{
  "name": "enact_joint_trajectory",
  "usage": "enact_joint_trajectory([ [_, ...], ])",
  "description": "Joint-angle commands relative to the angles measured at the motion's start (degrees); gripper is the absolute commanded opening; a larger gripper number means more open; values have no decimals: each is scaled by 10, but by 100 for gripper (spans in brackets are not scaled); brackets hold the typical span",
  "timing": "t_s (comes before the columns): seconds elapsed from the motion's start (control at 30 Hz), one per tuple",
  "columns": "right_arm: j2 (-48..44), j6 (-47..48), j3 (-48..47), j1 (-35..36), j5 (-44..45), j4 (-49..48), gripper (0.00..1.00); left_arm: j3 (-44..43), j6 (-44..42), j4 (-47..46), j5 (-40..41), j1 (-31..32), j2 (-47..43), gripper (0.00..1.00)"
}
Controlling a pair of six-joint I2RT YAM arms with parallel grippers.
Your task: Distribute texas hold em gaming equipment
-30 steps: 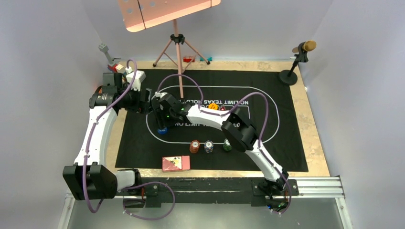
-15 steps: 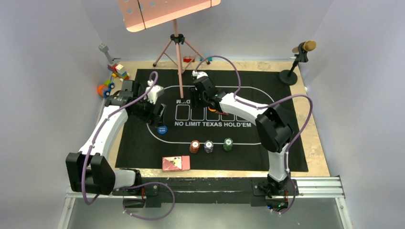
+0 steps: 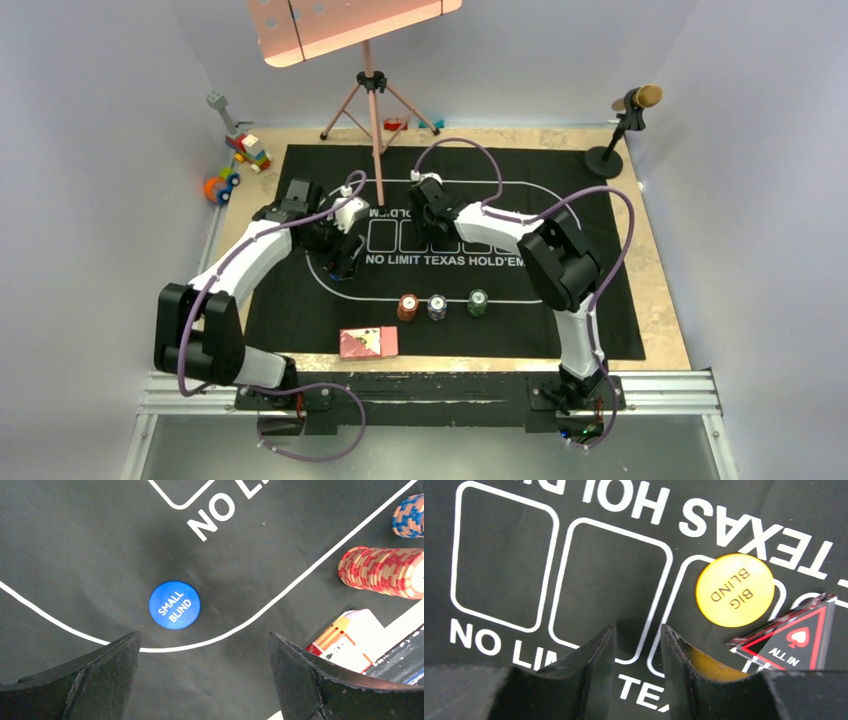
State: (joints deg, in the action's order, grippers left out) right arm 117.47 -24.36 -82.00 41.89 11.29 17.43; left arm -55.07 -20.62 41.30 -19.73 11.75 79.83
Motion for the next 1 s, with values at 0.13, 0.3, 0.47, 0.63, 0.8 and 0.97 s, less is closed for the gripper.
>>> enact_joint_trajectory([
  [0.13,0,-21,4,-42,50,28,39,6,-28,-66,5,11,41,100],
  [0.3,12,-16,-5,-59,72,43,39,22,-37,-88,12,20,54,100],
  [0.47,40,-12,-32,-77,81,45,39,23,-47,-97,22,25,56,100],
  [0.63,74,-12,-77,-96,88,51,31,32,-62,-104,45,26,40,98],
  [0.8,118,-12,-152,-111,90,81,31,35,-58,-90,47,25,6,99],
  [0.97,158,-22,-235,-128,105,136,32,36,-54,-73,50,25,-13,100],
])
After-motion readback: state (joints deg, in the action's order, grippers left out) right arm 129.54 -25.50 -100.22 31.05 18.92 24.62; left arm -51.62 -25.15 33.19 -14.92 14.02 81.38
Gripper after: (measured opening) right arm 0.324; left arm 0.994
